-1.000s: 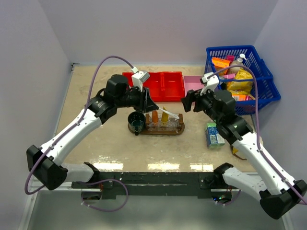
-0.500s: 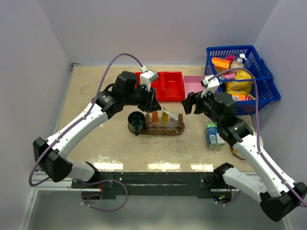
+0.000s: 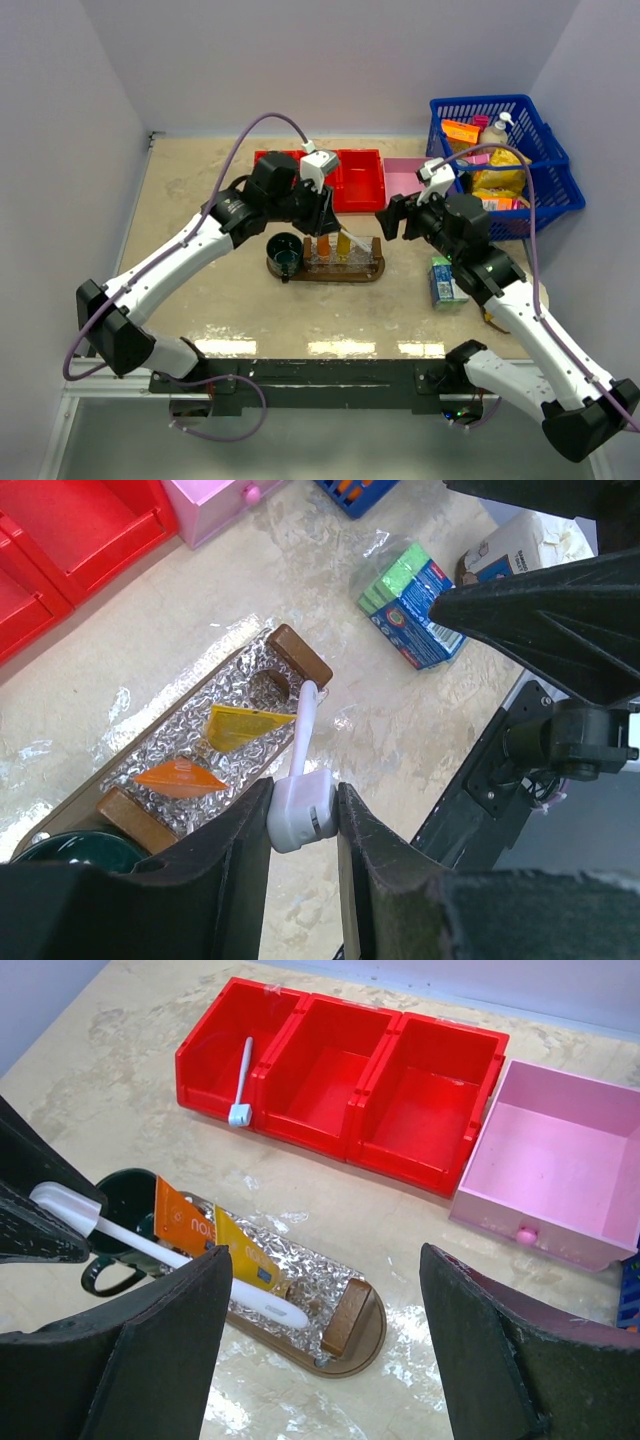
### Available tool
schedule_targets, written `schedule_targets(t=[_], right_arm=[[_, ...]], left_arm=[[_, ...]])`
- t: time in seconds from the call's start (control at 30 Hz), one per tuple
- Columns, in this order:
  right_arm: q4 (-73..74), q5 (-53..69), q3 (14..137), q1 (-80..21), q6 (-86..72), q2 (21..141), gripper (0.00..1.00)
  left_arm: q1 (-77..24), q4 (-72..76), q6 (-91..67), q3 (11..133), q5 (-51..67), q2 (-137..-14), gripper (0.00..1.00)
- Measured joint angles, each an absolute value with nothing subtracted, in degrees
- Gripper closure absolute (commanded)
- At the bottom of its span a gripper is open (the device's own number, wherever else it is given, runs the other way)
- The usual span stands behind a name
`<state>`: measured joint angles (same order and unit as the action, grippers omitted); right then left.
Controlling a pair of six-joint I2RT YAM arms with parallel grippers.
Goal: Prepare toiletry sets of a toothbrush and toothpaste on the tray
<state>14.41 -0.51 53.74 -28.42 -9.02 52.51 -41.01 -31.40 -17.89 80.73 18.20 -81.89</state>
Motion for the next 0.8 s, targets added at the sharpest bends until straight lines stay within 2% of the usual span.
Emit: schedule_targets(t=[0.8], right_arm=[[13.6,-0.5,52.6,-28.1,-9.0,52.5,0.21]], left_arm=[[-48.2,-36.3,-16.3,88.1,7.0,-85.7,1.00]])
